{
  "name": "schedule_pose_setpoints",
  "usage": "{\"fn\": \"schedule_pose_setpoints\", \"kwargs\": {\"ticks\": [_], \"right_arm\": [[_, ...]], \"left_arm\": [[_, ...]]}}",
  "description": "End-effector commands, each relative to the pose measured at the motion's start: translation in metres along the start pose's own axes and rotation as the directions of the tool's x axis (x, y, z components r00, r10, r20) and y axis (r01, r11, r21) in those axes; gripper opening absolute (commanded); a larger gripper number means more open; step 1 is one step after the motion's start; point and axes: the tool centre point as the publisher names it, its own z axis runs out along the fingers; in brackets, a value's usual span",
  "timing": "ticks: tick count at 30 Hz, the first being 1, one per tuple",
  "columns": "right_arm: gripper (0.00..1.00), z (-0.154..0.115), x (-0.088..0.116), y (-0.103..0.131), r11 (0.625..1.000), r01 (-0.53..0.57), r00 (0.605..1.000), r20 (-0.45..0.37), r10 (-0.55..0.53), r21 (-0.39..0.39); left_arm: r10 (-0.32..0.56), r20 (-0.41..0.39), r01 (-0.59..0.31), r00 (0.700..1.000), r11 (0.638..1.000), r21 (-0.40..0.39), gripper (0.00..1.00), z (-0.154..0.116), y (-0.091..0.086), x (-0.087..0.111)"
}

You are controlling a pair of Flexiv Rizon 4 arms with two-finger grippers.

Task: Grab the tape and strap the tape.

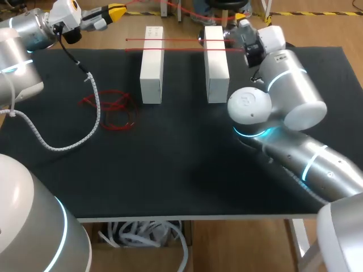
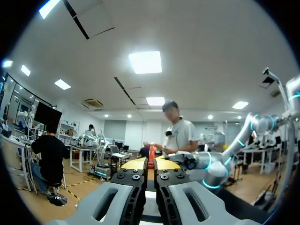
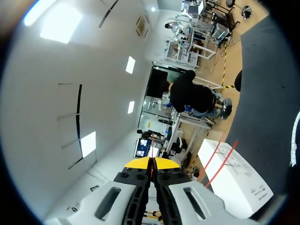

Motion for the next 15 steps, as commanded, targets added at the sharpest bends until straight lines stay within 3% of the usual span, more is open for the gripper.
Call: {"fn": "schedule_pose_setpoints", "kwargs": {"ticks": [1,4,15], "right_arm": [[0.00,0.000,0.002,0.000,1.000,-0.027,0.999,0.023,0.027,0.003],[0.00,-0.001,0.005,-0.001,0.992,-0.124,0.992,0.034,0.124,0.013],[0.00,-0.006,0.033,0.005,0.988,-0.153,0.988,-0.013,0.153,0.014]], "left_arm": [[0.001,0.000,-0.001,1.000,1.000,0.002,0.00,0.000,0.000,0.000],[0.001,0.000,-0.001,1.000,1.000,0.002,0.00,0.000,0.000,0.000],[0.001,0.000,-0.001,1.000,1.000,0.002,0.00,0.000,0.000,0.000]]}}
